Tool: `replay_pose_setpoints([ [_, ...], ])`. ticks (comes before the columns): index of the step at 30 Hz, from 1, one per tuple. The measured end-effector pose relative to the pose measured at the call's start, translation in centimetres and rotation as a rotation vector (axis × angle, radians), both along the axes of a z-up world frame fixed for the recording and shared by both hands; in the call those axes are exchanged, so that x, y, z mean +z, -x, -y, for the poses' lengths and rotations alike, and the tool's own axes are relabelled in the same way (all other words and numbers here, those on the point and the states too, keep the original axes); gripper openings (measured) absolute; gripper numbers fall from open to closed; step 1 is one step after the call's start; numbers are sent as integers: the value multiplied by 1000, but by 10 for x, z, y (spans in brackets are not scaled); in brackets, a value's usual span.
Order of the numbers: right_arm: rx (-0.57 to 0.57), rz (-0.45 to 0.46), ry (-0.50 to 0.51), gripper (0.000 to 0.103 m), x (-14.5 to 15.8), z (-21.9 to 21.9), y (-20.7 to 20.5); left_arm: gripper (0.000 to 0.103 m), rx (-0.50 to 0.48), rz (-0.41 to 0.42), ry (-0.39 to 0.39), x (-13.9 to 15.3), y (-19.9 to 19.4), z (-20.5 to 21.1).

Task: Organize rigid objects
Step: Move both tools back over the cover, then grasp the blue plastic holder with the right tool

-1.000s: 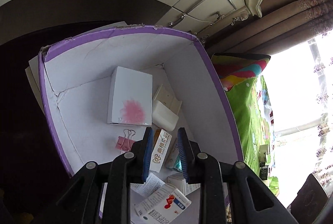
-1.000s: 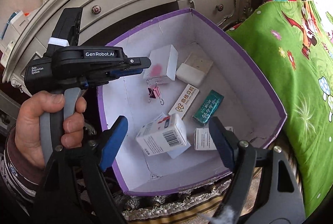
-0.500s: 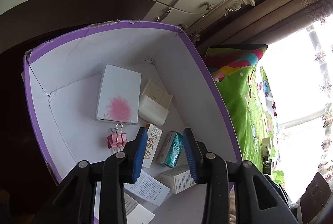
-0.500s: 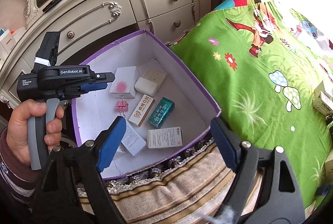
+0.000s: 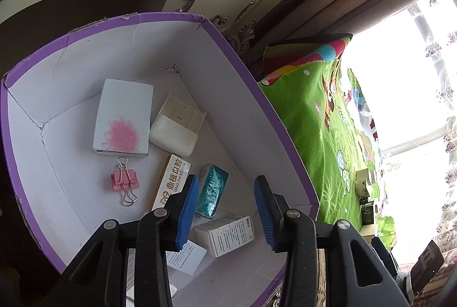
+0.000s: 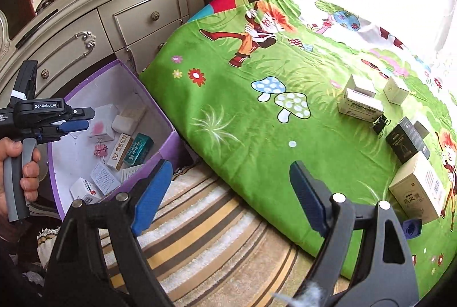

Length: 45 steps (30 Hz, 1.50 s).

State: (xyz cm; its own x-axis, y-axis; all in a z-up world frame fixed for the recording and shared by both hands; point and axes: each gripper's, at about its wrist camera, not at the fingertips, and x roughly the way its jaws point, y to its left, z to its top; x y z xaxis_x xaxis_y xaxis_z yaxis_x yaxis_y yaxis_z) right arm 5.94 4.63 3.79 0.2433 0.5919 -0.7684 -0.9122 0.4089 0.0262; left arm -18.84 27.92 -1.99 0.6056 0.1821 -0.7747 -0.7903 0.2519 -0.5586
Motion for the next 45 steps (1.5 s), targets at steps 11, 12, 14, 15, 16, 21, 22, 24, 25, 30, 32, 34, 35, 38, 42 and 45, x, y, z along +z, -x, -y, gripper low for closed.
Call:
replay_pose_setpoints([
  [11,-213,37,21,87,-4,66,-65,46,-60,-26,-12,5,-30,15],
  [12,-234,40,25,87,-4,71,-71,46,-64,-27,-15,6,-32,16],
  [14,-268,46,36,87,-6,81,-80,47,-72,-31,-19,7,-36,18],
  [15,-281,46,40,87,-7,85,-84,47,-75,-31,-21,8,-38,19],
  [16,-291,44,44,87,-8,89,-88,48,-78,-32,-25,9,-40,20],
  [21,-341,40,64,86,-11,110,-105,50,-91,-40,-35,10,-47,22],
  [22,-347,39,66,86,-11,114,-107,50,-93,-41,-35,10,-48,23],
  [24,-362,38,70,87,-11,122,-112,50,-101,-41,-37,10,-52,23],
  [25,-367,35,71,87,-11,125,-114,50,-106,-40,-39,10,-54,24],
  [30,-386,13,96,87,-20,134,-126,51,-139,-37,-45,11,-68,30],
  [32,-389,1,100,86,-24,136,-130,51,-151,-38,-48,11,-73,32],
  [34,-389,-4,107,86,-28,138,-132,51,-160,-39,-50,10,-77,34],
  [35,-388,-7,113,86,-30,138,-133,51,-164,-40,-49,10,-79,35],
  [38,-386,-14,124,86,-35,137,-135,51,-176,-42,-46,9,-85,38],
  [42,-393,-24,126,86,-40,138,-139,51,-194,-44,-45,7,-92,41],
  [45,-400,-51,127,79,-45,139,-144,51,-211,-45,-44,6,-100,44],
])
